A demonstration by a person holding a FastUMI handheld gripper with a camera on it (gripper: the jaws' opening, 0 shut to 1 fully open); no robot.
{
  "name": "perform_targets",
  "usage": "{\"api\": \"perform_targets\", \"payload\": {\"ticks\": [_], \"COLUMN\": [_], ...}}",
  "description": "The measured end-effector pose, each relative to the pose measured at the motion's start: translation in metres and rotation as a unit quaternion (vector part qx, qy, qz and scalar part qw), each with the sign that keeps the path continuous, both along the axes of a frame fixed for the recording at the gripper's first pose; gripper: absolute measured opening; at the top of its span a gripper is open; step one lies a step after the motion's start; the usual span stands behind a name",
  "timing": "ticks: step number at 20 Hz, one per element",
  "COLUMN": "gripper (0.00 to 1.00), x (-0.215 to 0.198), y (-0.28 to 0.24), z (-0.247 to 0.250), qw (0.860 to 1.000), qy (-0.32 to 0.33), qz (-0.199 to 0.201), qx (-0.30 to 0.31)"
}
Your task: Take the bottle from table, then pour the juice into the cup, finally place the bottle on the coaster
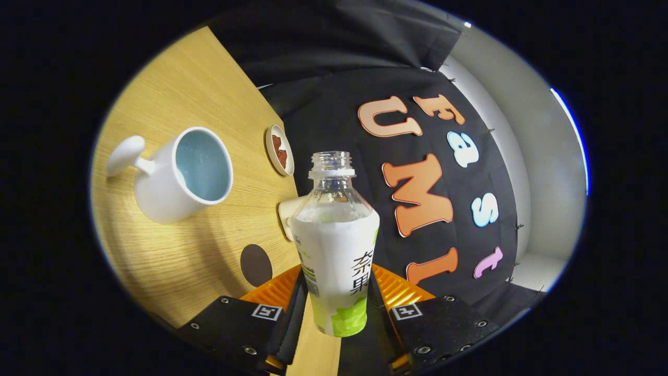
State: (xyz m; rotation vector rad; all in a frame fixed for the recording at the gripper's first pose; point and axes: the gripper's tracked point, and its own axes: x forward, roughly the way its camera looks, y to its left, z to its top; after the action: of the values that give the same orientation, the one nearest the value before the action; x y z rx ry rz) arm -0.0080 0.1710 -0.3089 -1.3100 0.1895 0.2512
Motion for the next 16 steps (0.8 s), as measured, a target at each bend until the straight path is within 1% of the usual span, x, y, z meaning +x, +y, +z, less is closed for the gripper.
{"api": "perform_targets", "payload": {"ticks": [3, 5, 12, 16], "gripper": [0.61, 0.62, 0.62, 0.61], "x": [0.000, -0.001, -0.005, -0.008], "y": [-0.003, -0.003, 0.010, 0.012], "z": [-0.003, -0.001, -0.003, -0.006], "qw": [0.999, 0.997, 0.989, 0.988], "qy": [-0.012, -0.025, -0.040, -0.034], "qz": [0.010, 0.015, 0.053, 0.060], "qx": [-0.051, -0.074, -0.129, -0.140]}}
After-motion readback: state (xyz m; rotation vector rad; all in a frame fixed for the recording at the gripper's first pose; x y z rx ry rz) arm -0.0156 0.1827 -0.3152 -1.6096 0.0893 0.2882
